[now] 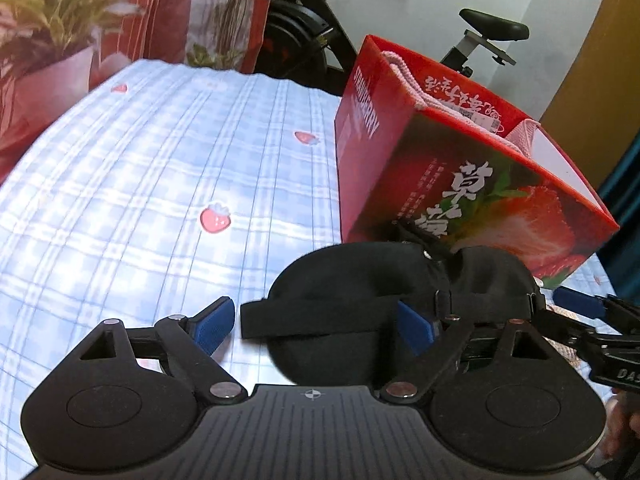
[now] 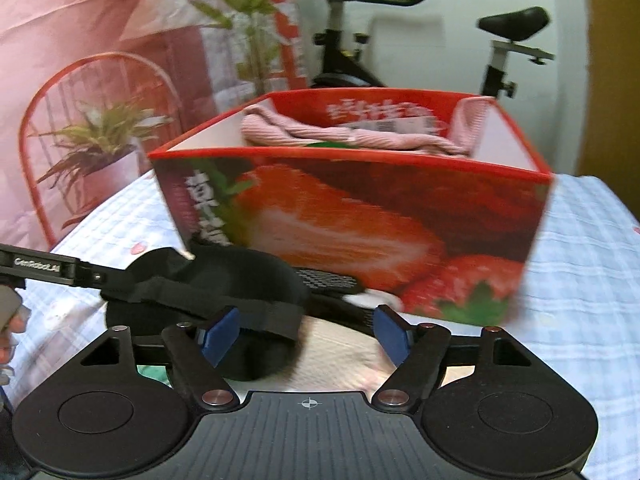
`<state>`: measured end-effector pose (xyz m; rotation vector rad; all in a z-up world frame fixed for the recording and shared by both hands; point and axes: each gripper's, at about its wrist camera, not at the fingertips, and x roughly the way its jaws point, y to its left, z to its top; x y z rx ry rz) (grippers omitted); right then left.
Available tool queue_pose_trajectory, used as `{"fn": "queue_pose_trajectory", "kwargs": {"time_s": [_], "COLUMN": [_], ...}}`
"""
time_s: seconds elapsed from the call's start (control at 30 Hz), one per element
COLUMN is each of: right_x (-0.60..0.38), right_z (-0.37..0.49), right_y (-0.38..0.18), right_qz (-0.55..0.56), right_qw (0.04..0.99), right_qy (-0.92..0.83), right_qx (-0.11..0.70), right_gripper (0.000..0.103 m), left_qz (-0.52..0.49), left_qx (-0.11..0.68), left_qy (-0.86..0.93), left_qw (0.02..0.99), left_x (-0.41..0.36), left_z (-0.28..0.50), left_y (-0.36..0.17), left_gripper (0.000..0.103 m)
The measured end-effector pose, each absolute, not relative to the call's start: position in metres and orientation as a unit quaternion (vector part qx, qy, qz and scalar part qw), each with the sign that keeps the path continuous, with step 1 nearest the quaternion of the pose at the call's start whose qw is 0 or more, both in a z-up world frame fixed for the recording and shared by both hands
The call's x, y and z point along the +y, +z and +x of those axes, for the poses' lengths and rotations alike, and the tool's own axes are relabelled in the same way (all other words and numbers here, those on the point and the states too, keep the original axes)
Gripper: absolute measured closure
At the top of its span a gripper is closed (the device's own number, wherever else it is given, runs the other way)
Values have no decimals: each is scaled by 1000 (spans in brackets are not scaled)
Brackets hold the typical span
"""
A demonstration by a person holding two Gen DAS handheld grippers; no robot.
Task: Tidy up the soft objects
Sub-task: 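Move both grippers down to the black eye mask beside the box, then close both grippers on the black eye mask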
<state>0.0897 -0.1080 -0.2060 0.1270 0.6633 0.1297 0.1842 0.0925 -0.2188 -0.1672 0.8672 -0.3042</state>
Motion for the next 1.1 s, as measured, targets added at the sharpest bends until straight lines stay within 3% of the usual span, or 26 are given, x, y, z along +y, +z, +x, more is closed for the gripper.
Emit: {"fn": "queue_pose_trajectory", "kwargs": {"time_s": [0.4, 0.6, 0.67, 0.7, 1.1], "right_x": [-91, -89, -91, -92, -116], "right_z": [114, 106, 102, 101, 81], "right_y": [-221, -209, -203, -200, -196], "right_qz": [62, 78, 80, 76, 64], "right_qw": [931, 936, 939, 941, 948], "right_qy": [92, 95, 94, 91, 46], "right_qx": [346, 328, 320, 317, 307], "right_gripper": [39, 67, 88, 93, 93], "left_qz": [-74, -69, -71, -73, -105], "left_qx": [422, 423, 425, 425, 419], "left_qy": [-146, -142, -141, -141, -163], "left_qw": [892, 892, 891, 891, 887], "left_x": [83, 81, 82, 82, 80], "left_z": [191, 189, 188, 187, 183], "left_y": [-235, -234, -233, -233, -223], "left_gripper": [13, 13, 13, 13, 13]}}
